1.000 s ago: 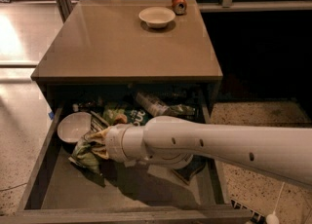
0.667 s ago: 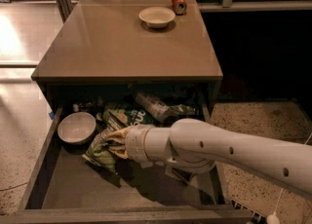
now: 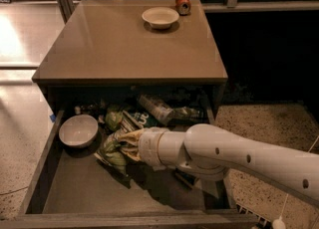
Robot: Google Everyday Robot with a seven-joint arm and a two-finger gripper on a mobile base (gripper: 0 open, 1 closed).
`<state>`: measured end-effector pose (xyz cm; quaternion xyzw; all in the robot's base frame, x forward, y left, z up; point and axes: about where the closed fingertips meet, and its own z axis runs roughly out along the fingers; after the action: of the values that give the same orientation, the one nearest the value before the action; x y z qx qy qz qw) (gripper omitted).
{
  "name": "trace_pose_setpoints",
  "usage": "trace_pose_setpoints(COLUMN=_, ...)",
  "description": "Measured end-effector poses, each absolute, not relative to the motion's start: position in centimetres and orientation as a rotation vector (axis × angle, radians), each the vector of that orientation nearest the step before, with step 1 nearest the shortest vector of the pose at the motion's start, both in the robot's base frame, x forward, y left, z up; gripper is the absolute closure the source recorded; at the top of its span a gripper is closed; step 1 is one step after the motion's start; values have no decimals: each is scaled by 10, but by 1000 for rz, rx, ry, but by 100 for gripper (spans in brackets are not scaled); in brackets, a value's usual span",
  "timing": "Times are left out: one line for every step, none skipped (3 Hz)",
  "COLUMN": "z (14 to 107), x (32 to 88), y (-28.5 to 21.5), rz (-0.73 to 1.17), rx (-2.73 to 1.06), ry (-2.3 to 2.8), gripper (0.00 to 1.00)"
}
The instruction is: Pick green jalapeno chip bag from top drawer and place on counter
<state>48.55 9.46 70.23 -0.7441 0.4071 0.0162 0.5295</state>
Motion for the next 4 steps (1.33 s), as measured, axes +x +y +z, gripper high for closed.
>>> trace_pose_setpoints(z=699, x=494, y=92, rz=19, rx=-1757, ry=995, gripper=100)
trace_pose_setpoints(z=712, x=508, y=72, rz=-40, rx=-1727, ry=1030, gripper=100)
trace_pose_setpoints(z=754, x=531, y=26, rz=-181, rx=-1667, ry=1078, gripper=100)
trace_pose_setpoints(z=787, x=547, y=-3, rz=-272, rx=-1623, ry=1098, gripper=100)
